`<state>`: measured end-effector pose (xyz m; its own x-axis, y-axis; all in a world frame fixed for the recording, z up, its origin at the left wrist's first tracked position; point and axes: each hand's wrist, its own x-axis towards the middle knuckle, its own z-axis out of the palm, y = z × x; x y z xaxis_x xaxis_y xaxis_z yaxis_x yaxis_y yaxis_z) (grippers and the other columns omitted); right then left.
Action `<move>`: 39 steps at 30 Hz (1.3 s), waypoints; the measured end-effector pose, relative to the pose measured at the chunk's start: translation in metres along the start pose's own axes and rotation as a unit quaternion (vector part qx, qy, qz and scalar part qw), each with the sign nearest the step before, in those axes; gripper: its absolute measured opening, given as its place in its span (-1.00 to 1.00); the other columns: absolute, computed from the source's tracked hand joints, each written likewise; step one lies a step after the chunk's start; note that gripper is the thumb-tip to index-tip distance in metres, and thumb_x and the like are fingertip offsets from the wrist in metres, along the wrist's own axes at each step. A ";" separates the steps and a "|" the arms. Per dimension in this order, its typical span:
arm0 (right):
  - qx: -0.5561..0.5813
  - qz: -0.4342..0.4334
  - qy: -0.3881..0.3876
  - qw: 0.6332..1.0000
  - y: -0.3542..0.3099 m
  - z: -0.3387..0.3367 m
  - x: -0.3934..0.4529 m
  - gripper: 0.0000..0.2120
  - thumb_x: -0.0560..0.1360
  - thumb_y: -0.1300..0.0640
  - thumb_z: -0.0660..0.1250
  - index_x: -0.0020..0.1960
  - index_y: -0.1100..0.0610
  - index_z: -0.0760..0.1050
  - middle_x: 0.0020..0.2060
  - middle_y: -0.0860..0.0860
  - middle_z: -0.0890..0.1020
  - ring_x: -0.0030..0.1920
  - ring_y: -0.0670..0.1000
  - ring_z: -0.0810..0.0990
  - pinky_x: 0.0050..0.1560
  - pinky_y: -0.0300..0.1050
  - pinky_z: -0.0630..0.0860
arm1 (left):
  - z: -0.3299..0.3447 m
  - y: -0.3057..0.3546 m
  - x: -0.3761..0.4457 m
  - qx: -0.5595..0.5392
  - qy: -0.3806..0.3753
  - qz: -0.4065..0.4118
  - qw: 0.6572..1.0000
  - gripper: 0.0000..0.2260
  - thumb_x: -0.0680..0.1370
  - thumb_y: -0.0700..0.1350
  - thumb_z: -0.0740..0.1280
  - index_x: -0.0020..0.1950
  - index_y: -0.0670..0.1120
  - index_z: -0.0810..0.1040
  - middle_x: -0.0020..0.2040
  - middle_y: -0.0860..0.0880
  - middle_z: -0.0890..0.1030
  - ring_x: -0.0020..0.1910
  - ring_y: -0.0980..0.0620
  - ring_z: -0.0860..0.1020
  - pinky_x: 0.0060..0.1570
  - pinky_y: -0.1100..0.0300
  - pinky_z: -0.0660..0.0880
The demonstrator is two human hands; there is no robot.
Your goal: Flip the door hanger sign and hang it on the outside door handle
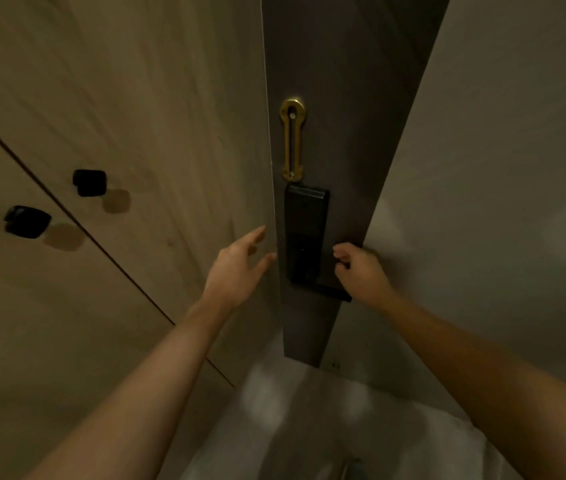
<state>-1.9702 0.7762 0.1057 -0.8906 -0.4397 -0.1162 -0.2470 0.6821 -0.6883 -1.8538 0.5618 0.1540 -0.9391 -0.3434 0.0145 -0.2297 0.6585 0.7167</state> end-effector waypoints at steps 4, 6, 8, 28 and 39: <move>-0.038 0.004 -0.042 0.998 0.023 0.014 0.035 -0.72 0.59 0.18 0.24 0.25 0.28 0.50 0.15 0.24 0.62 0.17 0.22 0.58 0.19 0.08 0.51 | 0.027 -0.009 0.017 0.012 0.011 -0.027 0.999 -0.49 0.57 0.09 0.34 0.51 0.08 0.35 0.40 0.03 0.52 0.33 0.03 0.52 0.30 -0.04 0.48; -0.071 0.015 -0.069 0.995 0.029 0.026 0.048 -0.72 0.61 0.08 0.21 0.15 0.28 0.52 0.03 0.26 0.64 0.03 0.23 0.61 0.04 0.09 0.55 | 0.038 -0.016 0.023 0.024 0.002 -0.042 0.999 -0.48 0.56 0.13 0.32 0.51 0.12 0.34 0.43 0.06 0.50 0.35 0.02 0.50 0.31 -0.03 0.47; -0.118 0.020 -0.103 0.987 0.031 0.038 0.058 -0.65 0.63 -0.03 0.15 0.15 0.22 0.51 0.00 0.23 0.64 -0.02 0.21 0.62 -0.02 0.08 0.55 | 0.046 -0.024 0.028 0.042 -0.013 -0.049 0.998 -0.48 0.56 0.17 0.29 0.52 0.15 0.31 0.45 0.07 0.48 0.37 0.02 0.49 0.31 0.00 0.46; 0.073 0.123 0.022 0.989 0.067 0.109 0.154 -0.50 0.50 -0.35 0.17 -0.37 0.03 0.35 -0.37 0.01 0.47 -0.19 0.13 0.54 -0.19 -0.07 0.33 | 0.086 -0.076 0.124 0.086 0.008 0.021 0.996 -0.57 0.60 0.04 0.30 0.47 0.04 0.41 0.40 0.02 0.53 0.33 -0.01 0.53 0.23 0.19 0.39; 0.091 0.089 0.091 0.988 0.079 0.104 0.184 -0.49 0.49 -0.34 0.17 -0.44 0.01 0.28 -0.46 -0.02 0.39 -0.28 0.15 0.51 -0.27 -0.03 0.37 | 0.099 -0.080 0.154 0.089 0.038 -0.018 0.995 -0.60 0.58 0.07 0.30 0.42 0.05 0.46 0.29 -0.03 0.62 0.14 -0.11 0.63 0.14 0.07 0.52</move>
<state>-2.1139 0.6880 -0.0444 -0.9716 -0.1991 -0.1276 -0.0225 0.6147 -0.7884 -2.0049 0.5223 0.0300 -0.9086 -0.4150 0.0482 -0.3118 0.7503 0.5830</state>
